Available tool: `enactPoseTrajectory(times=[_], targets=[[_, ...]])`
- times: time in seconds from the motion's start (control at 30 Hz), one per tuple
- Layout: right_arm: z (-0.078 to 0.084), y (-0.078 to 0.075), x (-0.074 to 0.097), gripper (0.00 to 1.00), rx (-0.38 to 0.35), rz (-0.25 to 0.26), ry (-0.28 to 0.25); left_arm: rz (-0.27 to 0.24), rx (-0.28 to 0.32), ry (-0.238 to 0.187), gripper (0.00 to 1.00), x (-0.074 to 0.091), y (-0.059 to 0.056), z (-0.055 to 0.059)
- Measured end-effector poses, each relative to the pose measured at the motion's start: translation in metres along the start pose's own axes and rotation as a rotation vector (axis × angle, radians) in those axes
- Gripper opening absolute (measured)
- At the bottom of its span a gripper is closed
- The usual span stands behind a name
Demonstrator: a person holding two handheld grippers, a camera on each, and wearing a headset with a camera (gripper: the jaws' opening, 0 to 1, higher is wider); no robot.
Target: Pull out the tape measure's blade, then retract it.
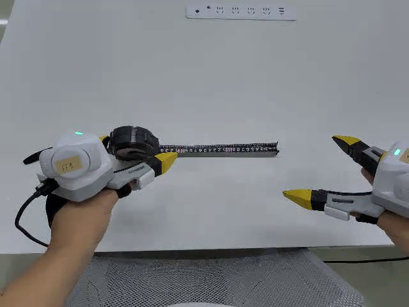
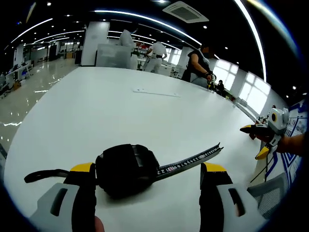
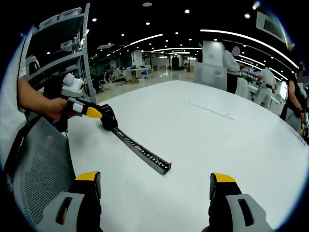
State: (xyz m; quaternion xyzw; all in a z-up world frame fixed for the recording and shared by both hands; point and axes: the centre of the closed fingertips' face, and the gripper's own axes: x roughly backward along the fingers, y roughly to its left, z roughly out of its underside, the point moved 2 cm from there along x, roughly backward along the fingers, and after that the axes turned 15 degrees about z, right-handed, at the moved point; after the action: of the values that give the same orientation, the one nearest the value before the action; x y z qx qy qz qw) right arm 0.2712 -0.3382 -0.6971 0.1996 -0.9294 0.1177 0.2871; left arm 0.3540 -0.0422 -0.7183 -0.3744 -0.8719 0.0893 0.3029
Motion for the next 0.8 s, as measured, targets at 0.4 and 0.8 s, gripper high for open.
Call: enactPoseTrajectory(times=[0.4, 0.8], targets=[[-0.002, -0.002, -0.021, 0.84, 0.055, -0.068, 0.03, -0.054, 0.041, -0.013, 0.79, -0.006, 0.01, 0.008], [-0.001, -0.008, -0.04, 0.7, 0.133, -0.154, 0.087, -0.12, 0.063, -0.037, 0.72, -0.009, 0.017, 0.006]])
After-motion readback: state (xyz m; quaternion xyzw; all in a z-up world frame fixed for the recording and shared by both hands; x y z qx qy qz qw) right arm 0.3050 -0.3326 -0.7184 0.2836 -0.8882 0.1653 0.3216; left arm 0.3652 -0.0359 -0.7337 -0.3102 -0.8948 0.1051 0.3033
